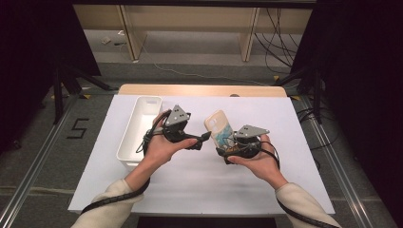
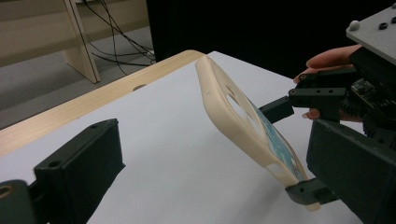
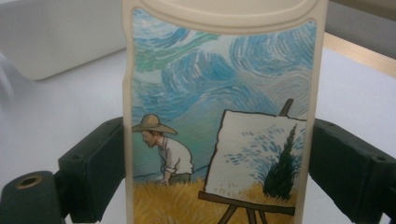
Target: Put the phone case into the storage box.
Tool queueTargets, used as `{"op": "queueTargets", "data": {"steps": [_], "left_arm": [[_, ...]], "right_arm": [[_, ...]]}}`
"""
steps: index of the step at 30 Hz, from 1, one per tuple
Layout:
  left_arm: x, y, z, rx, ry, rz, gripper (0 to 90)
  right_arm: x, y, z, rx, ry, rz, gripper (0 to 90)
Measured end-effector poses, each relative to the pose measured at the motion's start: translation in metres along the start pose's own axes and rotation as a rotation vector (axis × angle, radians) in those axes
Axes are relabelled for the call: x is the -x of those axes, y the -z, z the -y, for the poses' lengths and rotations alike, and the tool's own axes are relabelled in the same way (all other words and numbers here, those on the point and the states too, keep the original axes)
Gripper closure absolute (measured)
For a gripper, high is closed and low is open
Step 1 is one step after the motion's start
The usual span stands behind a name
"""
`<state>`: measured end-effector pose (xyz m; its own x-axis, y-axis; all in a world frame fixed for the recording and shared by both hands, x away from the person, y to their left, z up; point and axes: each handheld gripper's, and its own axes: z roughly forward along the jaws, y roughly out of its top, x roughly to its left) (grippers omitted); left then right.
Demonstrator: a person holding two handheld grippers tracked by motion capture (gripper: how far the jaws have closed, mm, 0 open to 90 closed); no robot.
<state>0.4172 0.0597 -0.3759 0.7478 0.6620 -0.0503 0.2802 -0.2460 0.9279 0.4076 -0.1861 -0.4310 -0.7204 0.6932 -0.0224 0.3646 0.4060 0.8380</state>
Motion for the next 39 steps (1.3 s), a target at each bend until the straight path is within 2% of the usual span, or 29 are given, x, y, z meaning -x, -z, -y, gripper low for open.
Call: {"op": "queueTargets", "data": {"steps": [14,29,39], "left_arm": [[0.0,-0.029,-0.019,-0.013,0.011,0.023,5.1],[-0.002,-0.05,-0.031,-0.066,0.047,0.042,18.6],[-0.006,-0.06,-0.033,-0.097,0.071,0.051,26.3]], "right_arm": [[-0.002,-0.001,-0.001,0.01,0.008,0.004,11.6],[-0.004,-0.003,-0.001,0.006,0.029,0.013,11.5],[-0.005,-0.004,-0.001,0.007,0.044,0.016,11.5]]}}
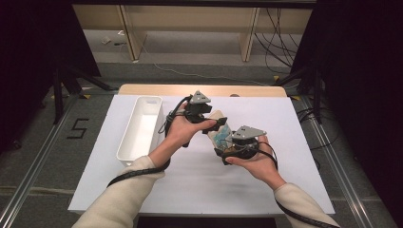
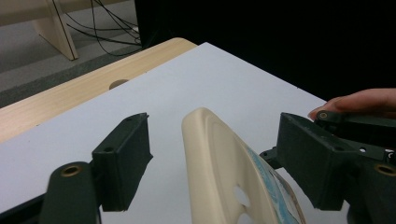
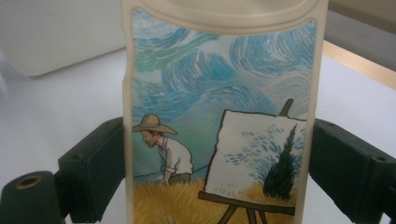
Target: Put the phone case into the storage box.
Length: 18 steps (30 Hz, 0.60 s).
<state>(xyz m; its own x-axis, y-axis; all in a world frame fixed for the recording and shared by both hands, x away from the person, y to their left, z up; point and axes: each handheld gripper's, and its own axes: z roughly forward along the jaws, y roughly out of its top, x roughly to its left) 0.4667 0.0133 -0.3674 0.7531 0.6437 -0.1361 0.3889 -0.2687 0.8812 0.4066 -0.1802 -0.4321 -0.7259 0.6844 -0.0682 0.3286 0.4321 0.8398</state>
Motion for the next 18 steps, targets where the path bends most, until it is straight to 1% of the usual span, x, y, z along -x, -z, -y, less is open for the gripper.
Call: {"op": "queueTargets", "data": {"steps": [6,8,13,18], "left_arm": [[-0.0006,-0.0028,-0.0015,-0.008,0.015,0.0,30.0],[-0.0008,-0.0036,-0.0013,-0.01,0.025,0.004,31.6],[-0.0016,-0.0057,-0.0006,-0.02,0.034,0.015,35.0],[-0.0024,-0.0064,-0.0012,-0.029,0.049,0.013,40.0]], "right_arm": [[-0.0008,-0.0001,-0.0006,0.003,0.006,0.003,11.5],[-0.0007,0.0,-0.0009,0.004,0.009,0.005,11.5],[-0.0011,0.0,-0.0012,0.004,0.019,0.012,11.5],[-0.0023,-0.0007,-0.0015,0.003,0.029,0.012,11.5]]}}
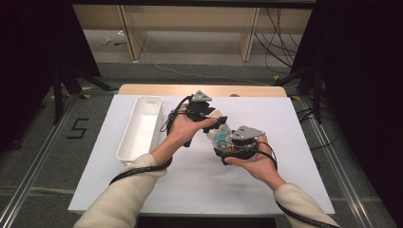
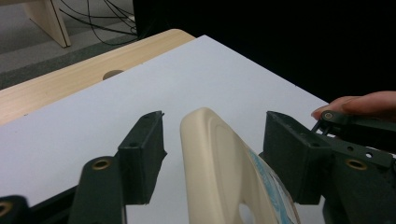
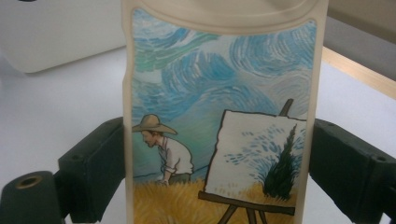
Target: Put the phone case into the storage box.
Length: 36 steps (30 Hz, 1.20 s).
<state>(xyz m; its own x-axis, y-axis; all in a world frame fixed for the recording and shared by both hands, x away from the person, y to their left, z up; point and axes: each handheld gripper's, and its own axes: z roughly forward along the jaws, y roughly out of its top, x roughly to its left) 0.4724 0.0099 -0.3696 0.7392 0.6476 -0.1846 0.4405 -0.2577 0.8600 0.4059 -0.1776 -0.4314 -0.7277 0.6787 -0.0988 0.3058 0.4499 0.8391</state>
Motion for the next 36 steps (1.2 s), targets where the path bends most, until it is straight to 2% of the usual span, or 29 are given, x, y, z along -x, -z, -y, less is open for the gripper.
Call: {"op": "queueTargets", "data": {"steps": [6,15,23,29,33,34,36], "left_arm": [[-0.001,0.001,0.001,-0.014,0.015,-0.002,44.6],[-0.001,0.003,0.001,-0.008,0.048,0.008,52.6],[0.0,0.003,-0.001,-0.013,0.095,0.027,60.9],[-0.003,0.005,-0.001,-0.011,0.153,0.078,67.8],[-0.003,0.008,-0.004,-0.008,0.18,0.125,76.0],[-0.001,0.008,-0.006,-0.009,0.182,0.135,77.8],[0.004,0.01,-0.01,-0.016,0.151,0.131,79.1]], "right_arm": [[0.001,0.001,-0.001,0.006,0.0,0.006,11.5],[0.002,0.002,-0.002,0.008,0.006,0.016,11.5],[0.002,0.002,-0.002,0.009,0.01,0.023,11.5],[0.002,0.001,-0.001,0.003,0.013,0.024,11.5],[0.001,0.0,-0.001,0.007,0.01,0.021,11.3],[0.001,0.0,-0.002,0.009,0.009,0.022,11.2],[0.0,0.0,-0.003,0.013,0.009,0.027,11.0]]}}
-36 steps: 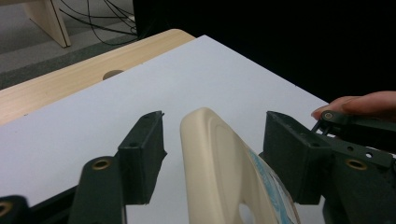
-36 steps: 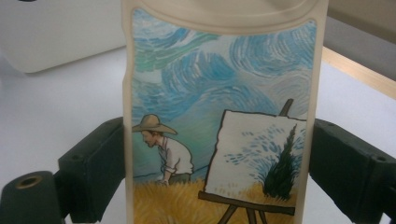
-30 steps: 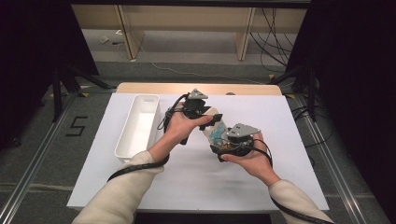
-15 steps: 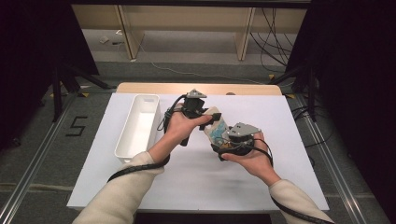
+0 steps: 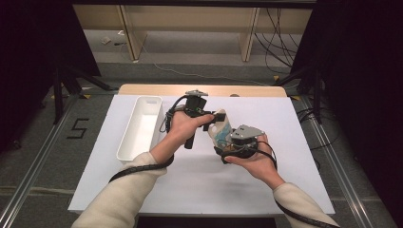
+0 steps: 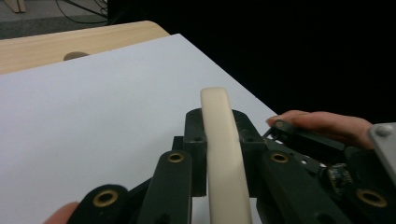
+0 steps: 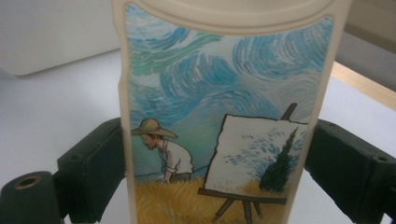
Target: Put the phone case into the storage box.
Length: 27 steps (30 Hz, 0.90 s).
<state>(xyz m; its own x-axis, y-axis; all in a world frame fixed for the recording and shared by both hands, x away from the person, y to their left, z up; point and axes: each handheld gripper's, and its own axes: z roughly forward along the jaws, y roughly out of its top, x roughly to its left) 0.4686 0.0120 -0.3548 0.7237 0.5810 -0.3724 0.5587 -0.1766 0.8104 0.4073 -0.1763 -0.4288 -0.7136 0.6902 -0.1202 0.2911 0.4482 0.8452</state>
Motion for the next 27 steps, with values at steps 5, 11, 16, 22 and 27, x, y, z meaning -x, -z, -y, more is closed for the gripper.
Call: {"op": "queueTargets", "data": {"steps": [5,11,16,22,27], "left_arm": [[0.0086,0.001,-0.0041,0.009,-0.054,-0.017,79.3],[0.0066,0.0003,-0.0048,0.018,-0.063,-0.01,79.3],[0.0054,0.0019,-0.0041,0.023,-0.075,-0.004,79.2],[0.0043,0.0049,-0.0052,0.025,-0.125,-0.036,79.3],[0.0039,0.0072,-0.0055,0.021,-0.136,-0.025,79.3]], "right_arm": [[0.0,0.0019,-0.0032,0.01,-0.002,0.01,10.2],[0.0046,0.0021,-0.0029,0.023,-0.014,0.004,9.7],[0.0081,0.0042,-0.0027,0.022,-0.02,-0.033,9.1],[0.0078,0.0067,-0.0029,0.022,0.008,-0.046,5.9],[0.0087,0.0074,-0.0028,0.022,0.02,-0.066,2.0]]}}
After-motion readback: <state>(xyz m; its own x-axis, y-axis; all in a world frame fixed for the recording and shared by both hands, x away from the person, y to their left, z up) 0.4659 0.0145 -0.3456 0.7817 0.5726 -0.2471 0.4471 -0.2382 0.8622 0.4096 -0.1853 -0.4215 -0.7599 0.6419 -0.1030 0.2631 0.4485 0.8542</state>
